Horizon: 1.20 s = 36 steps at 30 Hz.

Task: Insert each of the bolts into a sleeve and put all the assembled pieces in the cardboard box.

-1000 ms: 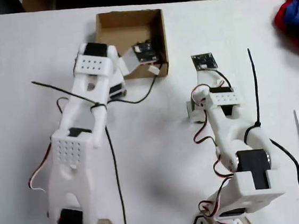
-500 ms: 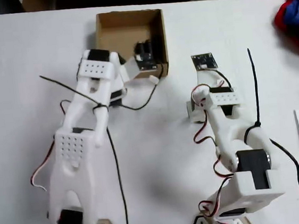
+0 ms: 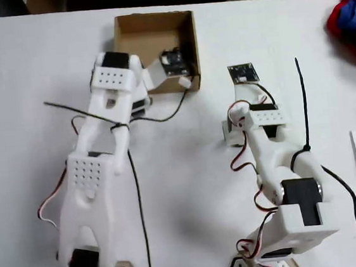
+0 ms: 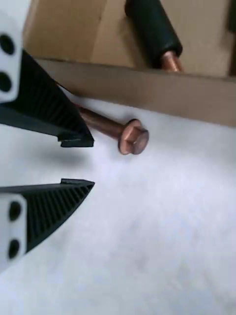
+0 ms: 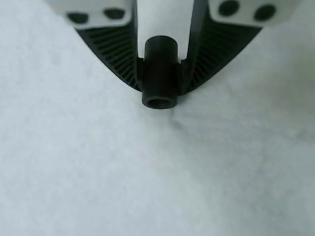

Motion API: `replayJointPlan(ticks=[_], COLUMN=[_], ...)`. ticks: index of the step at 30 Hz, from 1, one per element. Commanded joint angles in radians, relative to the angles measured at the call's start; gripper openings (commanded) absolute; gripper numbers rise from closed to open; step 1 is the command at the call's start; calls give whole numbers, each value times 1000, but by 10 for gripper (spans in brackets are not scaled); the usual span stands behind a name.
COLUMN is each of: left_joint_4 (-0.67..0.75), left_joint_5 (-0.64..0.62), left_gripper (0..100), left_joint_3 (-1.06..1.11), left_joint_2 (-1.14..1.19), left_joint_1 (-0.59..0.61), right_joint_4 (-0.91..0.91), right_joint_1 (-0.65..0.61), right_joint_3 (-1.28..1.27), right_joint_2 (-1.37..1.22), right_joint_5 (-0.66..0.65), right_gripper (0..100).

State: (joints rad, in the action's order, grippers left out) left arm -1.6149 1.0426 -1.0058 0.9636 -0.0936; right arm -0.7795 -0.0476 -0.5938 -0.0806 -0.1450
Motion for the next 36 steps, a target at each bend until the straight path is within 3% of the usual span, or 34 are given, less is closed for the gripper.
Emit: replayJointPlan(ticks=[1, 5, 10, 26, 36], left_joint_4=[-71, -71, 49, 201, 140], left_joint_5=[3, 6, -2, -2, -2], left_gripper=[128, 128, 128, 128, 128], left_joint_3=[-119, -165, -159, -166, -166], left_joint_2=[-9, -6, 14, 164, 163], left_joint_1=[-9, -12, -20, -38, -28], right_joint_4=[13, 13, 13, 15, 15], right_joint_1=[5, 5, 5, 5, 5], right_joint_3=[29, 29, 29, 29, 29], right_joint_2=[51, 51, 51, 51, 51], right_joint_5=[5, 5, 5, 5, 5], right_gripper=[24, 24, 24, 24, 24])
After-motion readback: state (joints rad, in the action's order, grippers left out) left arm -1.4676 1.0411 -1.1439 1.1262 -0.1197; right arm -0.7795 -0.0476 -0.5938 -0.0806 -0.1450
